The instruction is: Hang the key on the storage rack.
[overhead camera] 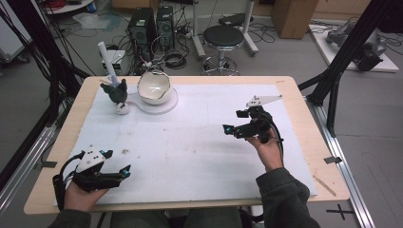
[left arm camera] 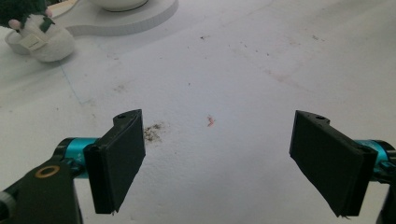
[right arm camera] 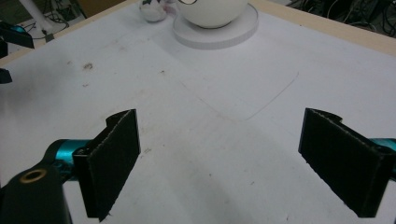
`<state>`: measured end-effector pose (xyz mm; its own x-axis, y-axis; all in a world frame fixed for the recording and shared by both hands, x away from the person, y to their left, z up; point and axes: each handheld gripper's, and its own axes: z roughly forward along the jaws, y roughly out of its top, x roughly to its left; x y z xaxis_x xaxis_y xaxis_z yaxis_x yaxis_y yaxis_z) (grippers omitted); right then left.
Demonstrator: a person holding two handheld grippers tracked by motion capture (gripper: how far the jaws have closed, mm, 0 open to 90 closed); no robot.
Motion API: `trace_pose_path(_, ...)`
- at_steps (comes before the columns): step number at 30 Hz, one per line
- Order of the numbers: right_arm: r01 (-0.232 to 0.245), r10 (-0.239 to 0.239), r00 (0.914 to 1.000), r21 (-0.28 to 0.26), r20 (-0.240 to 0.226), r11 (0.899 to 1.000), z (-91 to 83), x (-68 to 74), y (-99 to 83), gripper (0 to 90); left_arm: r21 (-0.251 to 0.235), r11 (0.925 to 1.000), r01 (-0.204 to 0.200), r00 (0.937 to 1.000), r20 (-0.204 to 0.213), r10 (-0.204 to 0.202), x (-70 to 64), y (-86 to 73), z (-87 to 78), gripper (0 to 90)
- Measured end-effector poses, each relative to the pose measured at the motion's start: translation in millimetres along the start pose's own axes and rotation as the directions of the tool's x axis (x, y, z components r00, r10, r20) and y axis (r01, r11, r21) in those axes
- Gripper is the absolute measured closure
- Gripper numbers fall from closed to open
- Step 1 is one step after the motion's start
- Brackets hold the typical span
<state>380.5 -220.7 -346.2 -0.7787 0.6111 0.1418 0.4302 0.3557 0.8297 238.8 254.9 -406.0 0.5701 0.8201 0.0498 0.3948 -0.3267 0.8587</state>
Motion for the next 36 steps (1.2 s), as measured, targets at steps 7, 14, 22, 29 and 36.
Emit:
trace_pose_path(7,0.005,-0.005,0.9999,0.001,0.015,1.0,-4.0,-0.2,-4.7,11.8,-0.003,1.0,0.004,1.0,0.001,-0.004,0.0,0.0,0.1,18.6)
trace_pose_path(14,0.019,-0.019,0.9995,0.005,0.026,1.0,-7.2,3.0,-9.1,11.8,-0.005,0.9999,0.01,0.9999,0.002,-0.01,0.2,-0.2,0.1,18.6)
trace_pose_path(22,0.007,-0.007,0.9993,0.008,0.036,1.0,-9.9,3.2,-19.9,11.8,-0.006,0.9999,0.012,0.9999,0.002,-0.012,0.0,-0.1,0.0,18.6)
trace_pose_path(29,0.008,-0.008,0.9987,0.001,0.051,1.0,-15.5,1.1,-28.5,11.8,-0.006,0.9999,0.011,0.9999,0.0,-0.011,-0.4,0.1,-0.2,18.6)
trace_pose_path(36,0.002,-0.003,0.9985,0.005,0.055,1.0,-19.6,0.5,-37.9,11.8,-0.006,0.9999,0.01,0.9999,0.002,-0.01,-0.8,0.3,-0.3,18.6)
